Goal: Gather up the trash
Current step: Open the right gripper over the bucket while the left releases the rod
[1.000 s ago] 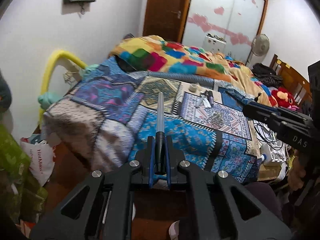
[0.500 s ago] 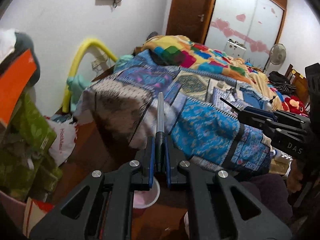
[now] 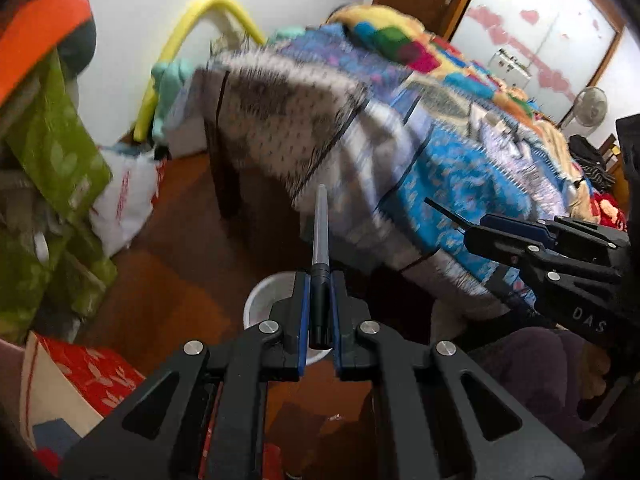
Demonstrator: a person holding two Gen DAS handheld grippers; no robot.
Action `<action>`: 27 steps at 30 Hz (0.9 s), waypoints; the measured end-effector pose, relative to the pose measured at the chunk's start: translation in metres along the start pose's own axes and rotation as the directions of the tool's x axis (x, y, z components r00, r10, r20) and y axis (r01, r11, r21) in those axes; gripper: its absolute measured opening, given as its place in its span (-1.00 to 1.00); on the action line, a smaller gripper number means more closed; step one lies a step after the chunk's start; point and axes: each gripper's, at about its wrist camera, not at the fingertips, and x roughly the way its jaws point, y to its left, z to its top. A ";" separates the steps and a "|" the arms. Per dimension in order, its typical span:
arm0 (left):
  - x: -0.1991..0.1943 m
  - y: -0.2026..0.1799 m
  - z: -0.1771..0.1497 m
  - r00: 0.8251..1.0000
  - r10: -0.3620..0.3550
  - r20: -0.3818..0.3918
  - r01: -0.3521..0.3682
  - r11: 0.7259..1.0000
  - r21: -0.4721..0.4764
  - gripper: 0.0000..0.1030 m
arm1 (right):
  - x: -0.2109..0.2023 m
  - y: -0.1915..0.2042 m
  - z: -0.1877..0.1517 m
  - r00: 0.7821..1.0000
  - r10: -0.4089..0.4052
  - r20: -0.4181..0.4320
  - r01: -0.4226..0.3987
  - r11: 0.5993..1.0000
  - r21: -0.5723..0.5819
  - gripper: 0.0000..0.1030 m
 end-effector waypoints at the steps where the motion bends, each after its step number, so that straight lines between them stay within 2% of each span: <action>1: 0.008 0.003 -0.002 1.000 -0.001 -0.018 0.000 1.000 -0.010 -0.83 | 0.007 0.001 -0.001 1.000 0.001 -0.017 -0.001 1.000 -0.001 -0.56; 6: 0.048 0.017 -0.012 0.994 -0.008 -0.106 0.000 0.997 -0.074 -0.83 | 0.055 0.001 -0.008 0.989 0.033 -0.144 -0.031 0.999 0.013 -0.56; 13: 0.090 0.040 -0.022 0.981 -0.023 -0.191 -0.011 0.984 -0.176 -0.83 | 0.114 0.004 -0.015 0.956 0.063 -0.287 -0.055 0.998 0.039 -0.56; 17: 0.103 0.048 -0.022 0.977 -0.045 -0.211 -0.004 0.975 -0.224 -0.83 | 0.129 0.008 -0.009 0.951 0.067 -0.300 -0.056 0.997 0.045 -0.54; 20: 0.109 0.050 -0.018 0.975 -0.036 -0.219 -0.016 0.973 -0.231 -0.83 | 0.134 0.009 -0.003 0.949 0.069 -0.307 -0.058 0.997 0.044 -0.52; 24: 0.117 0.050 -0.014 0.972 -0.044 -0.229 -0.012 0.972 -0.235 -0.83 | 0.134 0.001 -0.002 0.944 0.098 -0.316 -0.081 0.994 0.069 -0.27; 27: 0.122 0.045 -0.010 0.971 -0.038 -0.238 -0.016 0.975 -0.221 -0.84 | 0.134 -0.004 -0.001 0.945 0.099 -0.313 -0.079 0.994 0.075 -0.24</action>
